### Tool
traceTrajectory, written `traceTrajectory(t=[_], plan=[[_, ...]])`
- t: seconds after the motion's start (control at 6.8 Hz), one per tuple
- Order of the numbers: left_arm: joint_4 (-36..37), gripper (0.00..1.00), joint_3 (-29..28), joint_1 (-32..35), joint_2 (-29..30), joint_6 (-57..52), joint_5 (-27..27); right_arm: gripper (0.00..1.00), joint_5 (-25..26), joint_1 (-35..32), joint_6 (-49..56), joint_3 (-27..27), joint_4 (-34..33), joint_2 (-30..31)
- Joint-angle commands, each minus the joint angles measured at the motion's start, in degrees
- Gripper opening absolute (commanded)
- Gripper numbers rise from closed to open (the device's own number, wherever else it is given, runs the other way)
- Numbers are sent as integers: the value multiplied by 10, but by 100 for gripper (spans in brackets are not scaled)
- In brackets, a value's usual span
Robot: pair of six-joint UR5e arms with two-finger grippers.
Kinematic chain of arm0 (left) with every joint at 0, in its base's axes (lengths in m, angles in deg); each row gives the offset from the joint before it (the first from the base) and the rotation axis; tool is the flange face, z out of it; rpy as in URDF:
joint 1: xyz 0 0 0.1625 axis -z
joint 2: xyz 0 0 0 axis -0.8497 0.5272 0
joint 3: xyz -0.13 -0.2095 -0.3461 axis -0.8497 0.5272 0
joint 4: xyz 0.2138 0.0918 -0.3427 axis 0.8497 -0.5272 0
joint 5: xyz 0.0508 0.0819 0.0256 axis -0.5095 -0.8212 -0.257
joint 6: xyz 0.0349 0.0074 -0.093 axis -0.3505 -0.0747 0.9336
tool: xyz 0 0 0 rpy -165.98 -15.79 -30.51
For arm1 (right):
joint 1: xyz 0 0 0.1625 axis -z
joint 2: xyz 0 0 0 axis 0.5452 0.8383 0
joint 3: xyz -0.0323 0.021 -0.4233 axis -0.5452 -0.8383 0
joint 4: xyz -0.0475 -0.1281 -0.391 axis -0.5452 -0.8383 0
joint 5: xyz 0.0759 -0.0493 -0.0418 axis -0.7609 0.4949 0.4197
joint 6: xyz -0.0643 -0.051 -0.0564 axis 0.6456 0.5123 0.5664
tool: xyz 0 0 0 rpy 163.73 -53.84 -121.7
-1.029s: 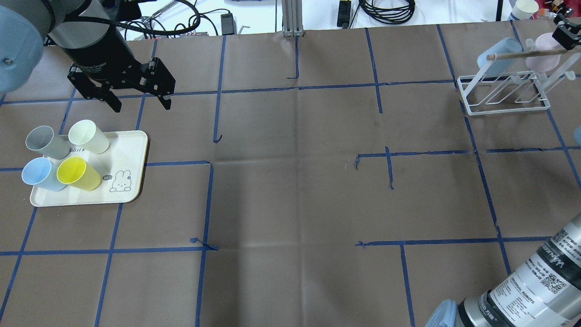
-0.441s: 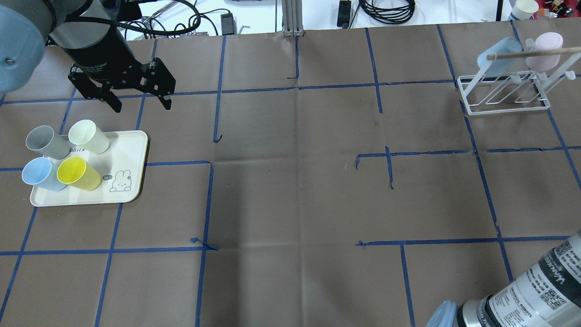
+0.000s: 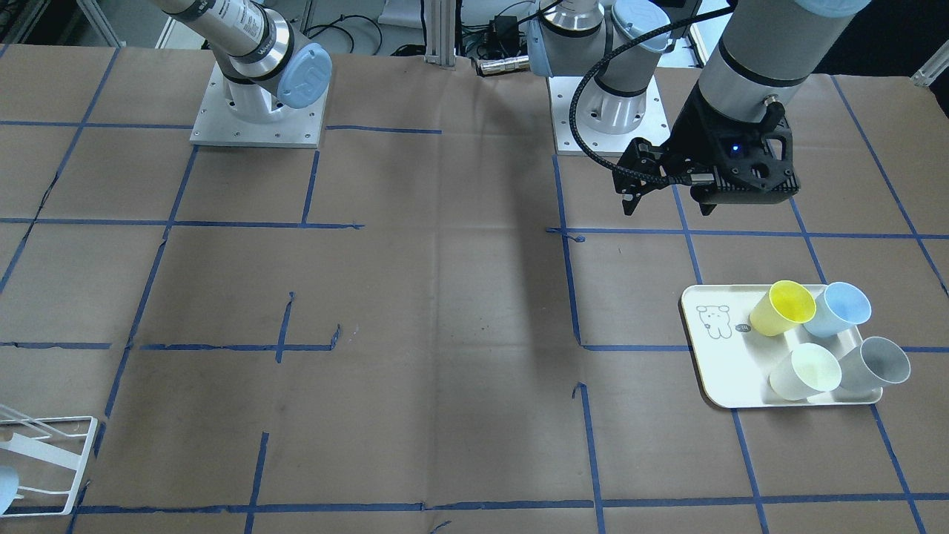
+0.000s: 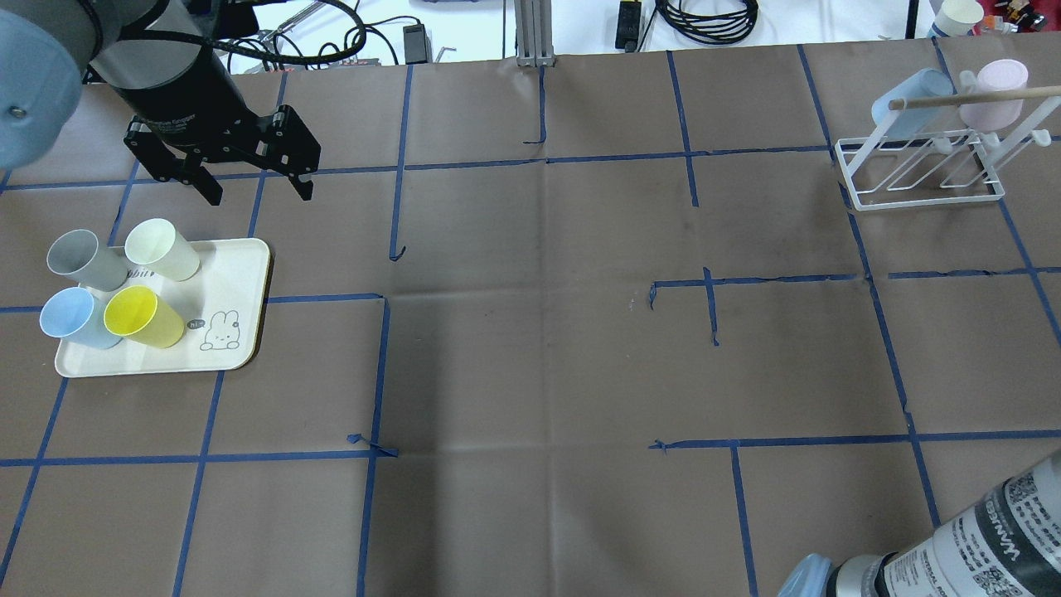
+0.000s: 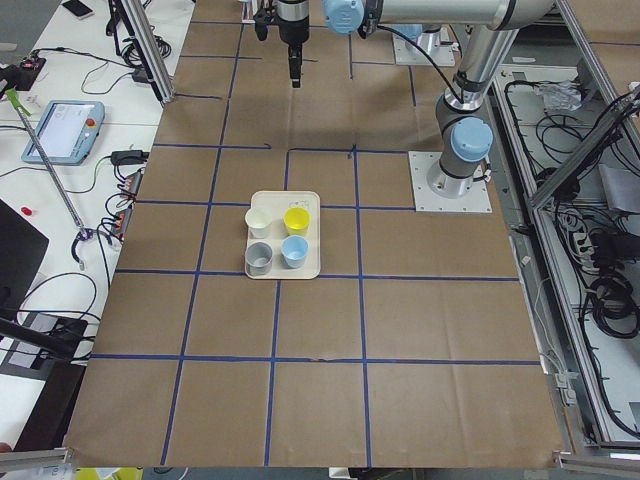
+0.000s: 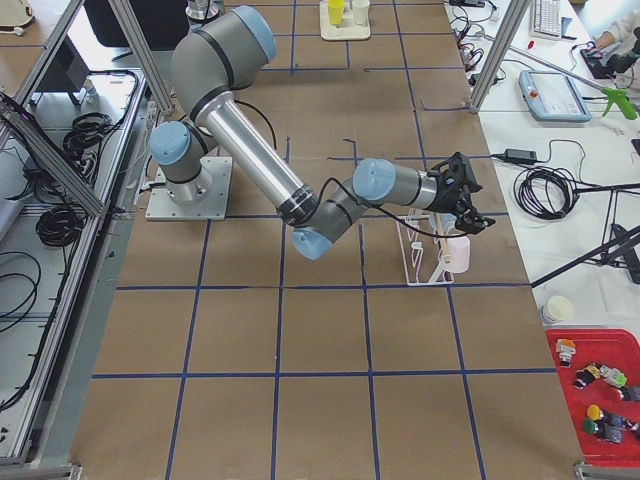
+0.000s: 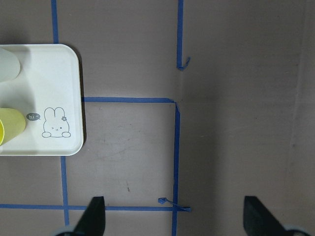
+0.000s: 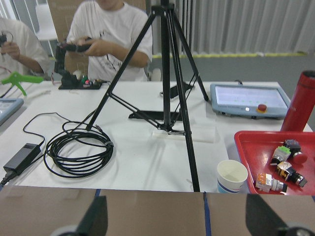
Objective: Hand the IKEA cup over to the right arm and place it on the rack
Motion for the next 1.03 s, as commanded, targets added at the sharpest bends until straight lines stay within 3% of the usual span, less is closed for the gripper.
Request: traceTrajectory(t=[0.0,0.29,0.74,0.88], plan=[[0,100,-1,1,-2,-1,-1,100,105,-27,9,-2,173,61],[0,100,-1,1,-2,-1,-1,100,168,-69,9,-2,328,110],[0,100,-1,1,0,-1,0,100,183,-148,2,-2,576,181],[0,100,-1,1,0,0,0,100,205,-190,-9,-3,622,194]])
